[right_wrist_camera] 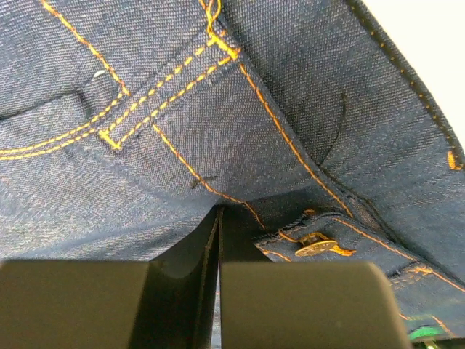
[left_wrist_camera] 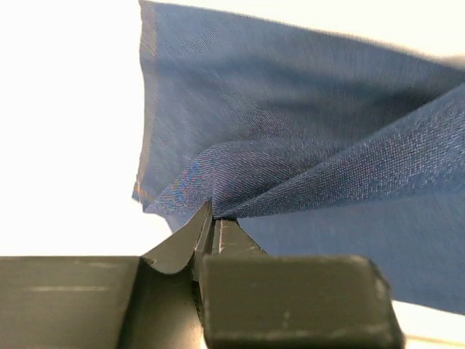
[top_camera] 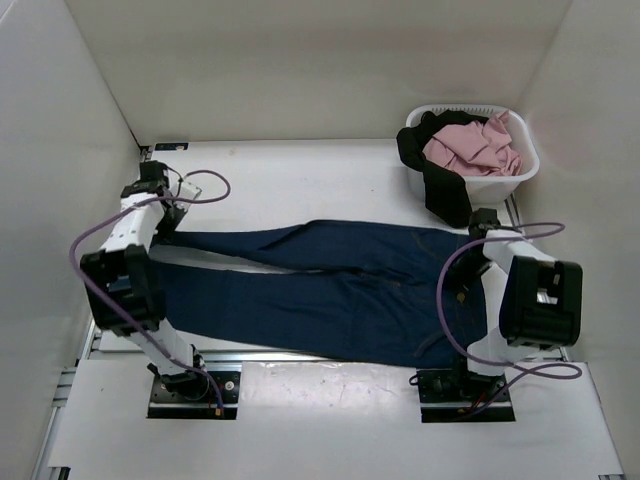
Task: Fold and stack the trousers
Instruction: Flatten the trousers out
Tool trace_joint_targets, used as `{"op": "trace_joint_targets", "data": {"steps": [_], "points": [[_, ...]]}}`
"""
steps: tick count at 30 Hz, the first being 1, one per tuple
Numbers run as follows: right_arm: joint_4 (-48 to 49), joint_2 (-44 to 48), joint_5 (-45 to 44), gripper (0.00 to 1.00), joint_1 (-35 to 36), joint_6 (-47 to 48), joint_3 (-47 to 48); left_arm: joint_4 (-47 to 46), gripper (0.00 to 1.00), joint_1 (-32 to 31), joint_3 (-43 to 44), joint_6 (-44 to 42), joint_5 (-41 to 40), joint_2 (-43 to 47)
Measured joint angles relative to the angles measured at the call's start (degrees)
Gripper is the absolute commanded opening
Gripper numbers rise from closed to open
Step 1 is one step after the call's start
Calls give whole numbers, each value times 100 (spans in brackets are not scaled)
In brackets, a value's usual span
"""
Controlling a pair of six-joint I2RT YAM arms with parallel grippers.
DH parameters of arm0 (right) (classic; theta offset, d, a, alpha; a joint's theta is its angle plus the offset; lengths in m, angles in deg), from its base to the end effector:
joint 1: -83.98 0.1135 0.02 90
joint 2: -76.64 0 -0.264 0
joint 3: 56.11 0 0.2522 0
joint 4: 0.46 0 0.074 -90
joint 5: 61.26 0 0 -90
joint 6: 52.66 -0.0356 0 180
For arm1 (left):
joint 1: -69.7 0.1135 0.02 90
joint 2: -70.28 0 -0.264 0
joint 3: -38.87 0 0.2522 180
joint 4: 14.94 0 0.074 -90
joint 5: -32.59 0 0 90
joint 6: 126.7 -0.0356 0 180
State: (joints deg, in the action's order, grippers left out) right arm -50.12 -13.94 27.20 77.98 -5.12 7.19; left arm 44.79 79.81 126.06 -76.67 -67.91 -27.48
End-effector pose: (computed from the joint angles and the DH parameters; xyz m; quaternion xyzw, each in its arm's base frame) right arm 0.2700 -0.0293 0.1551 0.4091 0.9053 0.0229 0.1122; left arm 0.3339 0.0661 0.2262 0.2377 0.9520 0.1538 0.1162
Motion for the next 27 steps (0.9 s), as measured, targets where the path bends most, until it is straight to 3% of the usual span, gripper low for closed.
{"op": "trace_joint_targets", "data": {"steps": [4,8,9,17,27], "points": [[-479,516,-26,0,4,79,-435,671,14,24,304,-72,170,667],[-857,761,-81,52,4,317,-413,1381,14,24,584,-101,442,870],[-933,776,-96,55,7,400,-341,1565,14,24,610,-105,505,872],[-909,420,-472,62,7,621,1231,2323,14,26,358,-109,627,763],[-201,-1738,-968,62,105,-22,2201,2385,22,46,310,87,623,61]]}}
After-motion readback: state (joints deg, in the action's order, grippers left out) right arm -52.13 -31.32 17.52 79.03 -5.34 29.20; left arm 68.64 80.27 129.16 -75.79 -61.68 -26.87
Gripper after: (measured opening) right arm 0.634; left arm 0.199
